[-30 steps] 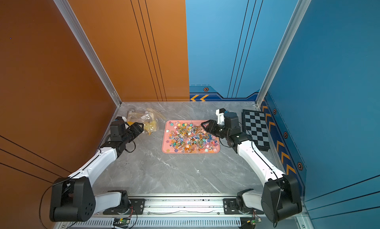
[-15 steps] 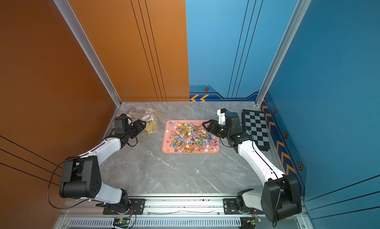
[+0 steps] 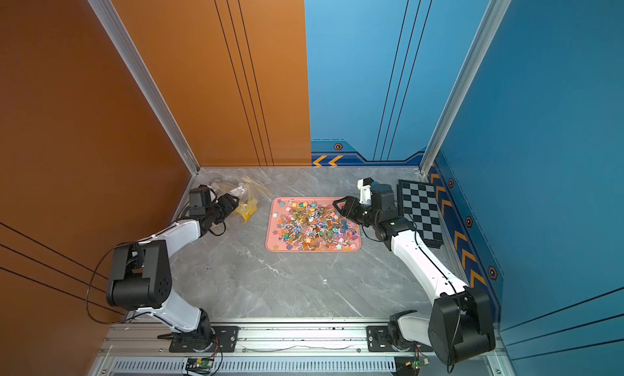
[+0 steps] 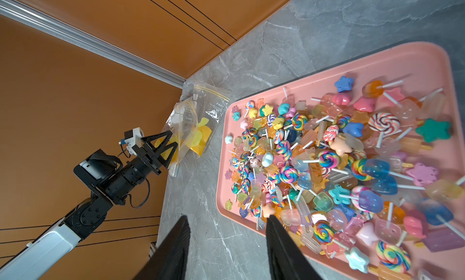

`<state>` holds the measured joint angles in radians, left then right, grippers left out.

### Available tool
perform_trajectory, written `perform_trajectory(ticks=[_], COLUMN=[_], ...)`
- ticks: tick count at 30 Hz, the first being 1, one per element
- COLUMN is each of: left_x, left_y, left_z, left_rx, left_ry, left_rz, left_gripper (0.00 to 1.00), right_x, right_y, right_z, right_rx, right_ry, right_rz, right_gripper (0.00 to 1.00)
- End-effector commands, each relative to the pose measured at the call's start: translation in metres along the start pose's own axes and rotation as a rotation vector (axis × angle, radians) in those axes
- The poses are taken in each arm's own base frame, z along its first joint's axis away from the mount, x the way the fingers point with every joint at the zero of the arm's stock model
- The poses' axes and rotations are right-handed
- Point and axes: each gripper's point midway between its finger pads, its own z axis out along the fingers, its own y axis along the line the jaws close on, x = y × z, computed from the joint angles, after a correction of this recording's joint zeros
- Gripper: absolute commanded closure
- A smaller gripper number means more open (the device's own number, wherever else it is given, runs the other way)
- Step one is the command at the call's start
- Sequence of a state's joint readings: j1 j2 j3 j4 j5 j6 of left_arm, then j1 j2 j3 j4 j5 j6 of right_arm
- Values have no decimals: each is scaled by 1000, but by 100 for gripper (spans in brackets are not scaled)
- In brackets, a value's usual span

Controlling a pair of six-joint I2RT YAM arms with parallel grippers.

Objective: Pour candies out of the ziploc bag
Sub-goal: Place the ziploc bag in the ziploc bag.

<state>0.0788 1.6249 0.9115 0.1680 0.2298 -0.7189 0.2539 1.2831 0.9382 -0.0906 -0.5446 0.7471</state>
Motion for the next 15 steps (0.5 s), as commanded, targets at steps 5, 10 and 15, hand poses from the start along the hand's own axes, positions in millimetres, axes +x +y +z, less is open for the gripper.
perform_trajectory(ticks=[5,10,15], left_x=[-17,-25,-31], left_y=[-6,-10,-15], left_z=[7,10,14], left_rx=[31,43,54], left_ry=[-20,-28,-30], left_rz=[-11,-17,-17], left_gripper=[31,31,31], right_x=[2,1,0], right_y=[-8,-6,-6], right_z=[0,-1,-1], right_rx=[25,23,22], right_ry=[9,5,4], right_rz=[-3,-4,-5], right_gripper=[49,49,49])
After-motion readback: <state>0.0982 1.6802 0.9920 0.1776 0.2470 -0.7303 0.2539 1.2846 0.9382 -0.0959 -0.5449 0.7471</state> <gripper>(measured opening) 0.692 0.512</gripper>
